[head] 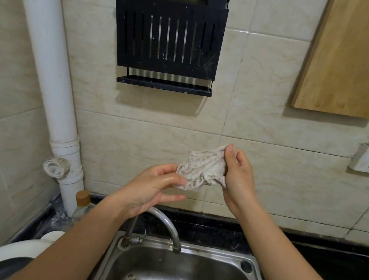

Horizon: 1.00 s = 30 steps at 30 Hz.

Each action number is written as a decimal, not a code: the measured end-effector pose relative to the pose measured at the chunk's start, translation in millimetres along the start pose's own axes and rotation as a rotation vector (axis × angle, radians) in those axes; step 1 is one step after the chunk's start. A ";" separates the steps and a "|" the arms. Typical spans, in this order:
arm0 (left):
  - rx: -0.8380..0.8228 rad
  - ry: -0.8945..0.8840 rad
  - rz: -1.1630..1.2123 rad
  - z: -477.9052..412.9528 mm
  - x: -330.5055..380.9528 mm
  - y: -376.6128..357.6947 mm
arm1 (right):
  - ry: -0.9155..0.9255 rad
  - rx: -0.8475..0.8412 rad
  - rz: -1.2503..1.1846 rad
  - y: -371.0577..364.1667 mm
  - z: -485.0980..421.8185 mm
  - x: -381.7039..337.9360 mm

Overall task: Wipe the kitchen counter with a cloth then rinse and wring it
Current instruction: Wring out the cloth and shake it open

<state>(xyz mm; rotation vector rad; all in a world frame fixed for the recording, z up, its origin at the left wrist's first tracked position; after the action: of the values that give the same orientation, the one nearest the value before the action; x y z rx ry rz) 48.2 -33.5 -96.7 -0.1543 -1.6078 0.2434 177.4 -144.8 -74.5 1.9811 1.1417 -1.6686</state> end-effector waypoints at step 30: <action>0.238 -0.143 0.154 -6.3 -19.6 12.0 | 0.237 -0.283 0.619 -16.9 24.3 4.2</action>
<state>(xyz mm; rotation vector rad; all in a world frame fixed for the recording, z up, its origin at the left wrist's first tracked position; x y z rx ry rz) 54.9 -26.4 -118.4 -0.0785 -1.6963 0.5735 148.5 -149.0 -80.8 2.0872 0.6719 -0.9301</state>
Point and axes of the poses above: each hand's wrist, its own z-axis away from the middle knuckle, its own y-axis out of the back of the hand, x = y × z, the point moved 6 cm from there along -z, towards the middle knuckle, and after that the axes turned 15 degrees about -x, right-handed, at the moved point
